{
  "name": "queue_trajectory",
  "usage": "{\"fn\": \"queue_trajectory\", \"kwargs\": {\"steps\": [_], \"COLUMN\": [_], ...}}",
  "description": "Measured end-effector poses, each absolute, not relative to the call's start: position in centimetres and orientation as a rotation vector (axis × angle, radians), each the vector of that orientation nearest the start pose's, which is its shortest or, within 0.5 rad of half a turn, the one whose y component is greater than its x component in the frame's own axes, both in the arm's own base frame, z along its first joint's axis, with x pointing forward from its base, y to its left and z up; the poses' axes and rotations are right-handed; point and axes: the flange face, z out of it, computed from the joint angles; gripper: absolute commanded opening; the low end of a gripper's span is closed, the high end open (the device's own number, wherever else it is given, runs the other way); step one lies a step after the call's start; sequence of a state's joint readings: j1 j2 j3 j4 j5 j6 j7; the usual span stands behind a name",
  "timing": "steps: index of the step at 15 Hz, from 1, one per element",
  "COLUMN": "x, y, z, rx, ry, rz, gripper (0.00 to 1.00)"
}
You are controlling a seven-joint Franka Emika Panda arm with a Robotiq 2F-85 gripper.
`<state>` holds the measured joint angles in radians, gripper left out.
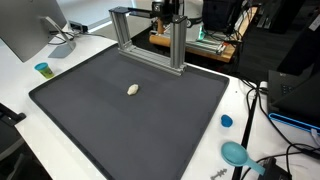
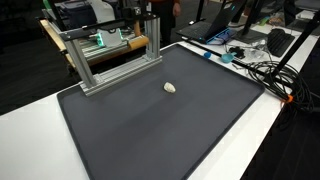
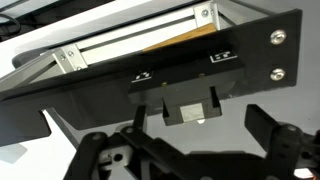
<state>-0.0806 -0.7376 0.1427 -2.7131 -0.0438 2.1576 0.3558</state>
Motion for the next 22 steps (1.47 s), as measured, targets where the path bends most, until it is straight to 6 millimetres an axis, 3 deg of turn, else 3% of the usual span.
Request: {"fn": "queue_trajectory", "kwargs": {"steps": [6,16,18,21,22], "x": [34.3,34.4,34.3,34.2,34.2], "y": [1.2,0.9,0.8,0.9,1.1], "z": [45.7,44.8,44.4,43.9,43.7], "rx": [-3.188,-3.198,-3.205,-3.214,-3.217], "ry": [0.345,0.313,0.285,0.204,0.177], "rz": [-0.339,-0.309,-0.278,-0.234,-0.223], "gripper": [1.00,1.00,0.92,0.93,0.89]}}
